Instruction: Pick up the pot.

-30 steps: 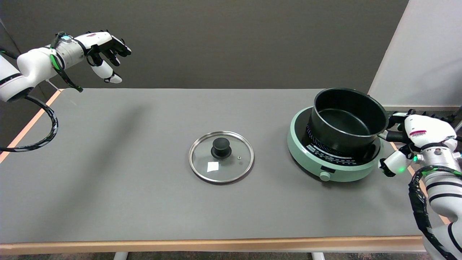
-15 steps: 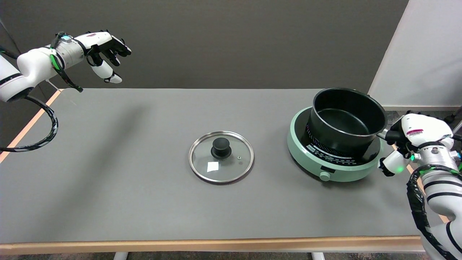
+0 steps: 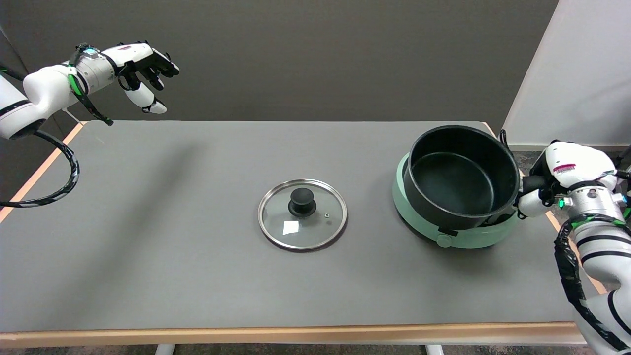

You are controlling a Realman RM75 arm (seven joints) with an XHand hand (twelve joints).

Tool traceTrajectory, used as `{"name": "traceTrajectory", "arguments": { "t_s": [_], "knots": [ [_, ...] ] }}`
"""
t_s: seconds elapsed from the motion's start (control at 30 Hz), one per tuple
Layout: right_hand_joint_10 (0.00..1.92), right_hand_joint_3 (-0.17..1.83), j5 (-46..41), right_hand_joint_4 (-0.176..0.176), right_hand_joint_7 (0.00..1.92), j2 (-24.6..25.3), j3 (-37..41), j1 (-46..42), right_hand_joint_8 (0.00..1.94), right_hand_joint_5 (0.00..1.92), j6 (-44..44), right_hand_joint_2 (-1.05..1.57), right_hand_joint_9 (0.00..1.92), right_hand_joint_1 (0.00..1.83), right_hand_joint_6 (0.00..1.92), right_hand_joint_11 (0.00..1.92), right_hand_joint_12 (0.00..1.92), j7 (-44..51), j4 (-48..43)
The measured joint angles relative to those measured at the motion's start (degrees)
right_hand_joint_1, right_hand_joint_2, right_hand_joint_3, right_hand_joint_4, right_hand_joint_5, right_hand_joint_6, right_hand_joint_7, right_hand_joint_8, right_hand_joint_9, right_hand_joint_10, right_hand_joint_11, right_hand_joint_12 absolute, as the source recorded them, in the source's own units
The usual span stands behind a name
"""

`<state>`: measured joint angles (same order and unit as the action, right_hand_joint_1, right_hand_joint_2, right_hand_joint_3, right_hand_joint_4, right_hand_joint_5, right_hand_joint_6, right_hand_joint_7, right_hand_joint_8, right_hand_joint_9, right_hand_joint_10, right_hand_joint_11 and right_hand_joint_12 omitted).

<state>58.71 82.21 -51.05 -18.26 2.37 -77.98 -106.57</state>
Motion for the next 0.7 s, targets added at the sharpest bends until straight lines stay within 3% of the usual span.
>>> {"name": "traceTrajectory", "arguments": {
  "t_s": [0.5, 0.7],
  "knots": [
    [1.62, 1.77, -0.50, -0.109, 1.62, -0.76, 0.33, 0.31, 1.62, 1.62, -0.07, 0.05, 1.62, 1.26, 1.62, 1.62, 1.62, -0.44, 0.00],
    [1.62, 1.83, -1.56, -0.111, 1.62, -1.15, 0.39, 0.39, 1.62, 1.62, -0.48, -0.02, 1.62, 1.26, 1.62, 1.62, 1.62, -1.25, 0.01]
  ]
}}
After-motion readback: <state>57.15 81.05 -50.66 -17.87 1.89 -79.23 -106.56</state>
